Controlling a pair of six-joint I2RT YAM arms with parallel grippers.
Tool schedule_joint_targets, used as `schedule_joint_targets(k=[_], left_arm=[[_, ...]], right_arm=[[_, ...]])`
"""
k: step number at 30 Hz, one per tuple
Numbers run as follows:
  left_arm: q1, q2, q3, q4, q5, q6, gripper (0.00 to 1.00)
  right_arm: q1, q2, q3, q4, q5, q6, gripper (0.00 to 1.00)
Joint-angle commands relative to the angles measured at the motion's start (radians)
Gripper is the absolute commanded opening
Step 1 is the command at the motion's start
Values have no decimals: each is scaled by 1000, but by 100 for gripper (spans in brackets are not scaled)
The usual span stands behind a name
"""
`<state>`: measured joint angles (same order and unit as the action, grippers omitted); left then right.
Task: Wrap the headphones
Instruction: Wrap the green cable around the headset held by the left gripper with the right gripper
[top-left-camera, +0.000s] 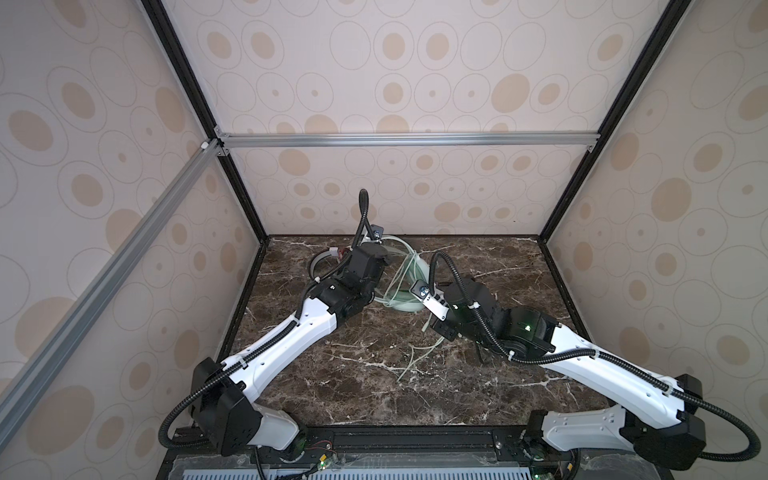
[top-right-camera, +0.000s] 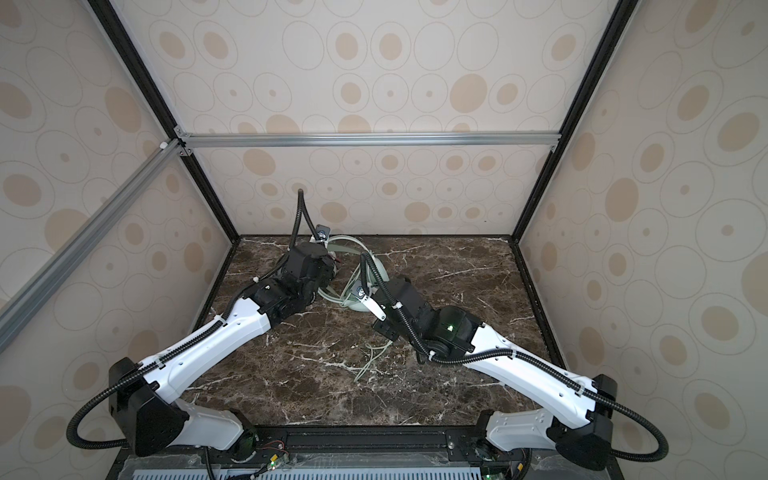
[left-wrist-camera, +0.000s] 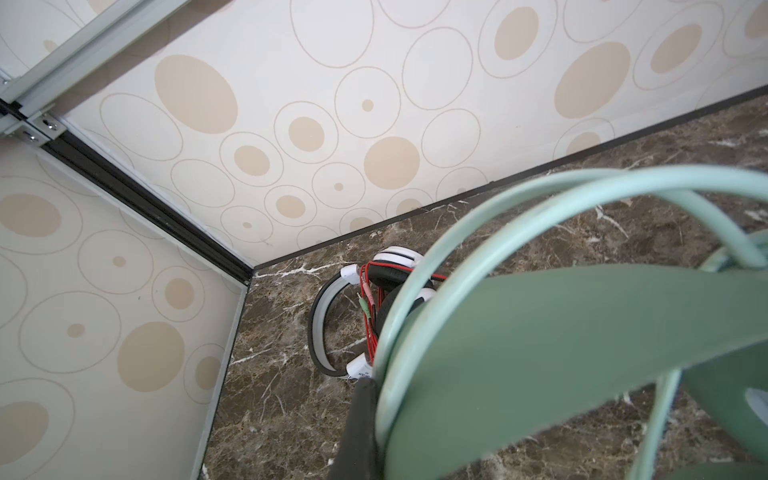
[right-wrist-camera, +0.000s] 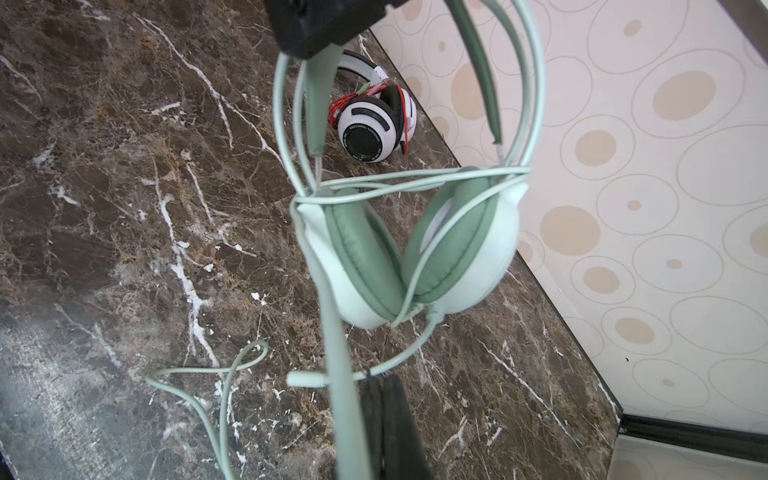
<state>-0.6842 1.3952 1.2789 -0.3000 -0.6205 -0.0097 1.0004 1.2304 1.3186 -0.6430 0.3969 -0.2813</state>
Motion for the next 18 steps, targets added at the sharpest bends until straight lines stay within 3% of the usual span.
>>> schedule_joint_targets(k=[1,8,18], left_arm=[[-21,-58,-14,50,5,79,0],[-53,-96,-68,15,68,151,0],[-57,-163,-106,-12,262,108,0]], right_arm=[[-12,-1,58,-3,12,-31,0],[-26,13,109,-15,7,-49,0],[-141,39,137,-28,-12,24,4]])
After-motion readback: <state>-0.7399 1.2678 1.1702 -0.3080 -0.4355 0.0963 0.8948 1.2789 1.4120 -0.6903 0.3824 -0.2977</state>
